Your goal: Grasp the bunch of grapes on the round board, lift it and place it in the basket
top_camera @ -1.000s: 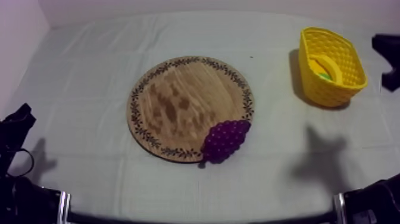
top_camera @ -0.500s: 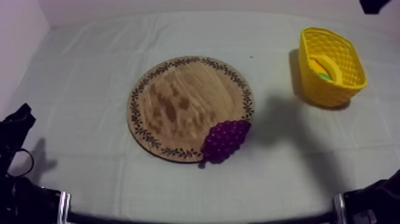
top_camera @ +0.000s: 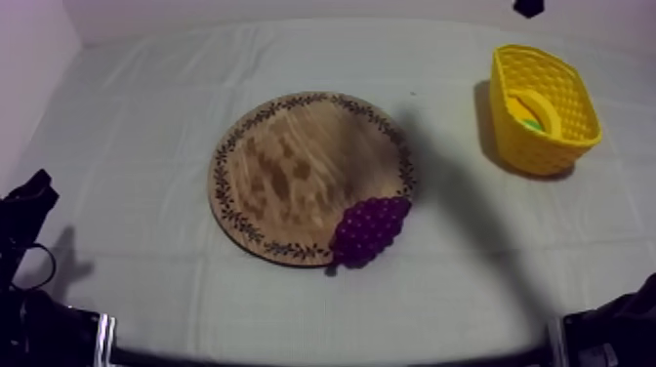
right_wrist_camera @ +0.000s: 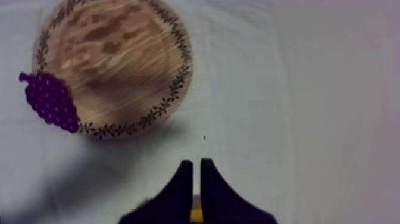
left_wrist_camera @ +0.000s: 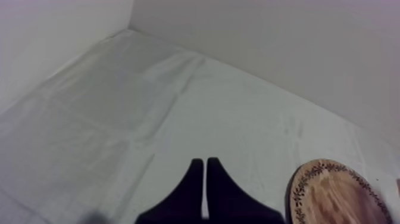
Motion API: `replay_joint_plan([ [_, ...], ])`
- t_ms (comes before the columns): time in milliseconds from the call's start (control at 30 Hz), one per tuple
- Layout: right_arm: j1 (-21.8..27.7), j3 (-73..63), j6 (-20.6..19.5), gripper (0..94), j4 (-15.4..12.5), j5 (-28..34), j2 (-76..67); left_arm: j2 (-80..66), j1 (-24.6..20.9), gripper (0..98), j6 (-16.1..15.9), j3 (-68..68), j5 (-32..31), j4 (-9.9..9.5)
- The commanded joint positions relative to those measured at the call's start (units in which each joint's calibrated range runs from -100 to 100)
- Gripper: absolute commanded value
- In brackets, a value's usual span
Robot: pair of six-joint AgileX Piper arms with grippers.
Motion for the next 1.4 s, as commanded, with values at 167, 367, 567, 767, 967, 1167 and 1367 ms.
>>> replay_joint_plan([
  [167, -1.59, 3.79, 5.99, 28.2, 1.64, 3.0, 2.74, 0.03, -0.01, 0.0, 0.0, 0.04, 0.03, 0.01],
  [367, -4.6, 8.1, 7.57, 69.0, 4.82, 4.06, 2.41, 0.03, -0.01, 0.0, 0.0, 0.04, 0.03, 0.01],
  [567, -7.48, 11.43, 7.6, 87.8, 6.85, 3.66, 2.3, 0.03, -0.01, 0.0, 0.0, 0.04, 0.03, 0.01],
  [767, -9.69, 15.81, 7.17, 89.9, 7.05, 1.55, 2.88, 0.03, -0.01, 0.0, 0.0, 0.04, 0.03, 0.01],
  [967, -12.59, 21.25, 5.55, 90.7, 6.99, -1.44, 4.27, 0.03, -0.01, 0.0, 0.0, 0.04, 0.03, 0.01],
  [1167, -15.22, 26.06, 4.08, 90.9, 6.56, -4.69, 6.59, 0.03, -0.01, 0.0, 0.0, 0.04, 0.03, 0.01],
  [1367, -16.51, 27.53, 3.67, 90.0, 5.69, -6.83, 10.08, 0.03, -0.01, 0.0, 0.0, 0.04, 0.03, 0.01],
])
